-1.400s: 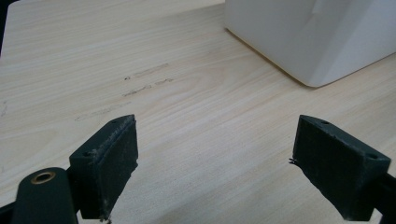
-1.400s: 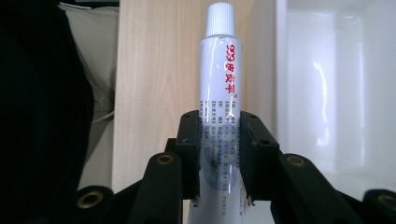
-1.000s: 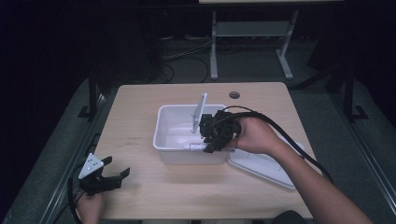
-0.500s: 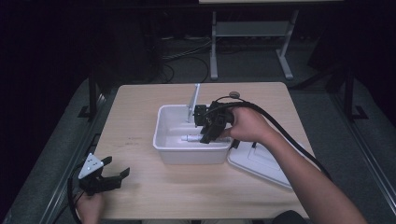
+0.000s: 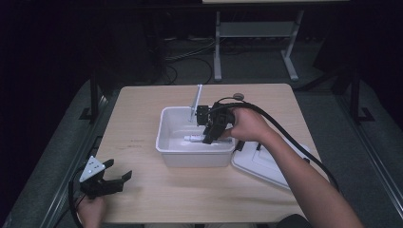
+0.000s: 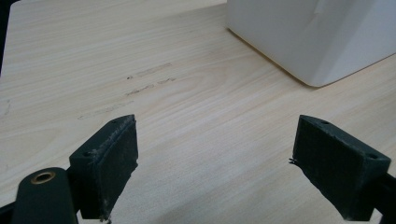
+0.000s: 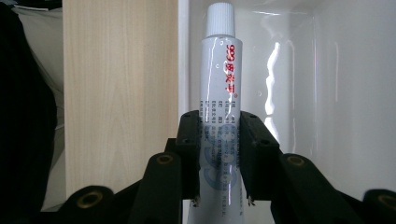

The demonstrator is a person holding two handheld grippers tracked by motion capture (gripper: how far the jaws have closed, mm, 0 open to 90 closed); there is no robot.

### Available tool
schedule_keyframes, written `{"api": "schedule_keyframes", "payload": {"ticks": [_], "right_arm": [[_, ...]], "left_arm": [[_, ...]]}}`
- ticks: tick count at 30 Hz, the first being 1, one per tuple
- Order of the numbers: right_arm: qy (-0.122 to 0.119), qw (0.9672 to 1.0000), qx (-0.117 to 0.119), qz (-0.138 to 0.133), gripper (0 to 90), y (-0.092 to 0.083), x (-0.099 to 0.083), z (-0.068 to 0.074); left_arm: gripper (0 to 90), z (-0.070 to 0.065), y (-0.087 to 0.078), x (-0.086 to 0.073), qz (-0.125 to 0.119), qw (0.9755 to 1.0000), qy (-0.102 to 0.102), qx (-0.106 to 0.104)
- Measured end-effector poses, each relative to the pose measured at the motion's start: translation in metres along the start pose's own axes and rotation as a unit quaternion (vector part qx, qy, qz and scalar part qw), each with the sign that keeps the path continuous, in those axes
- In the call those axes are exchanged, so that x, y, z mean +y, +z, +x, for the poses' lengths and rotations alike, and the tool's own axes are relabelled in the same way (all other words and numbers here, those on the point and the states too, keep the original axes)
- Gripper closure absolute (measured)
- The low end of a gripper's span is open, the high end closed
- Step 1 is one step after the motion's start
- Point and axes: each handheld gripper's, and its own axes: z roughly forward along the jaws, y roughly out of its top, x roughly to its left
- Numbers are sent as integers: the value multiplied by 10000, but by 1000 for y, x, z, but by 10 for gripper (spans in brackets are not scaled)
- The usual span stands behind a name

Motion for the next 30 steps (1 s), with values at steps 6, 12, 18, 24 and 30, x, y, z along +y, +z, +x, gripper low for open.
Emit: {"api": "schedule_keyframes", "payload": {"ticks": [6, 12, 18, 24, 30], "right_arm": [[1, 10000, 2, 63, 711, 8, -1, -4], [12, 10000, 11, 51, 710, 13, 0, -7], [72, 10000, 40, 17, 710, 18, -2, -11], [146, 9999, 73, 14, 710, 25, -8, -16], [198, 9997, 97, 87, 711, 33, -9, -18]], "left_arm": [[134, 0, 0, 0, 7, 10000, 17, -5], [134, 0, 0, 0, 2, 10000, 5, 0], [134, 0, 0, 0, 10, 10000, -8, -17], [134, 0, 1, 0, 28, 10000, 7, -22], [134, 0, 1, 0, 30, 10000, 12, -28]]}}
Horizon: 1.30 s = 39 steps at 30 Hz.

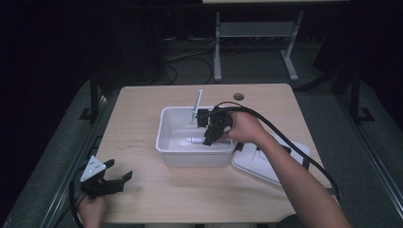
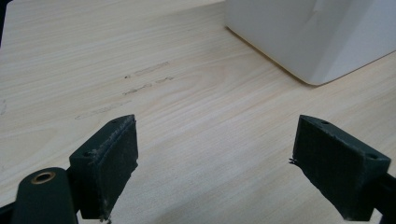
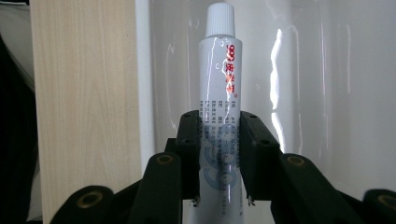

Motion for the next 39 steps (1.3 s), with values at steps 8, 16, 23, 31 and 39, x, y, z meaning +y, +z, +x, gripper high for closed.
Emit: {"api": "schedule_keyframes", "payload": {"ticks": [8, 16, 23, 31, 39], "right_arm": [[64, 9999, 62, 46, 710, 11, -3, -5], [79, 9999, 81, 46, 710, 18, -4, -7], [101, 9998, 120, 84, 710, 25, -3, -8], [109, 9997, 180, 81, 710, 33, -1, -10], [151, 9995, 251, 81, 710, 39, -3, -11]], "left_arm": [[134, 0, 0, 0, 2, 10000, 2, 2], [134, 0, 0, 0, -1, 10000, -9, 1], [134, 0, 0, 0, 2, 10000, 5, -3], [134, 1, 0, 0, -7, 10000, 3, 0], [134, 1, -1, 0, -22, 10000, -19, 18]]}}
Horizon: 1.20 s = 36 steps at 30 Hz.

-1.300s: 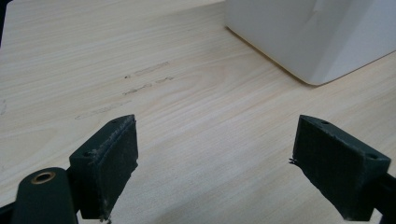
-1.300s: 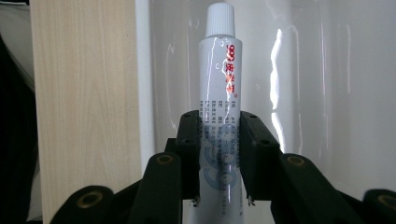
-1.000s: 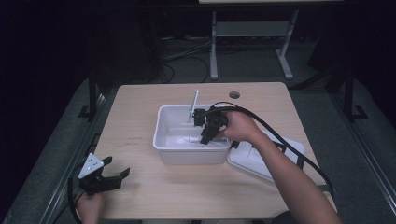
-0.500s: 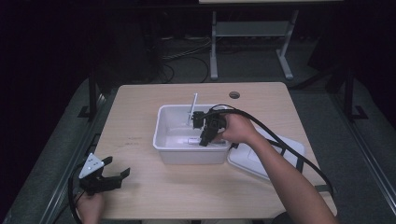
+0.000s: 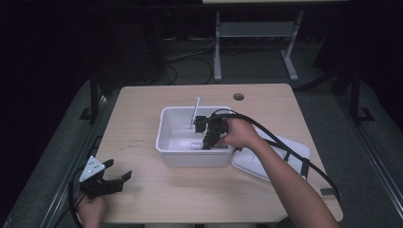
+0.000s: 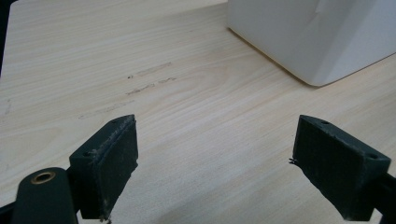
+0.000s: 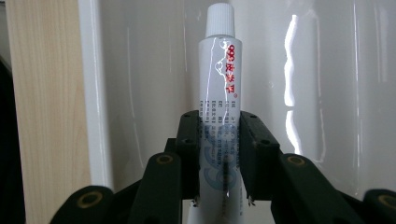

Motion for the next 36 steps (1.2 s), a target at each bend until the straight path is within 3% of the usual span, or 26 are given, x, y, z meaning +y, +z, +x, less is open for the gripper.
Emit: {"api": "schedule_keyframes", "payload": {"ticks": [15, 22, 36], "right_arm": [[133, 9999, 58, 67, 707, 4, -6, -1], [194, 9998, 36, 17, 644, 3, -6, -3], [318, 9989, -230, -270, 581, -33, -15, 1]], "left_arm": [[134, 0, 0, 0, 16, 10000, 21, -8], [134, 0, 0, 0, 11, 10000, 24, -2], [134, -1, 1, 1, 25, 10000, 23, -11]]}}
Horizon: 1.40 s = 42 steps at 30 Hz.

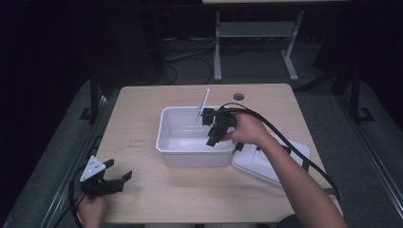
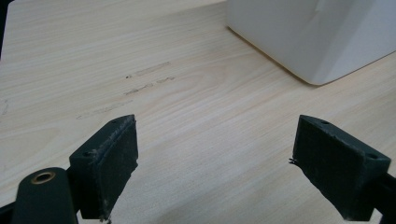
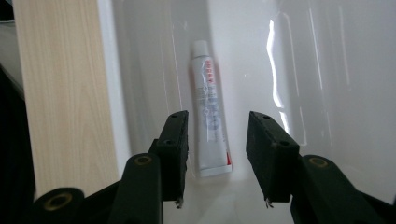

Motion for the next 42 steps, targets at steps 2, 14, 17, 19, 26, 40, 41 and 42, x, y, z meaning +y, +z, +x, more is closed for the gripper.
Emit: {"api": "schedule_keyframes", "payload": {"ticks": [2, 14, 17, 19, 26, 40, 41, 42], "right_arm": [[21, 10000, -35, -67, 578, -7, -2, 1], [91, 9994, -284, -153, 513, -35, -14, 6], [95, 9993, -327, -175, 515, -39, -16, 7], [111, 9991, -373, -166, 512, -43, -18, 7], [209, 9986, -455, -144, 499, -51, -28, 6], [445, 9970, -598, -203, 486, -61, -55, 3], [456, 9970, -599, -196, 484, -61, -57, 3], [491, 9968, -609, -188, 481, -61, -60, 3]], "left_arm": [[134, 0, 0, 0, 8, 10000, 9, -1], [134, 0, 0, 0, 4, 10000, -5, 7], [134, 0, 0, 0, 3, 10000, -18, 5], [134, -1, 0, 0, 0, 10000, -22, 4], [134, 0, 0, -1, 1, 10000, -25, 15], [134, -1, 0, 0, 14, 10000, -6, 7], [134, -1, 0, 0, 17, 10000, -7, 4], [134, -1, 1, 0, 17, 10000, -3, 6]]}}
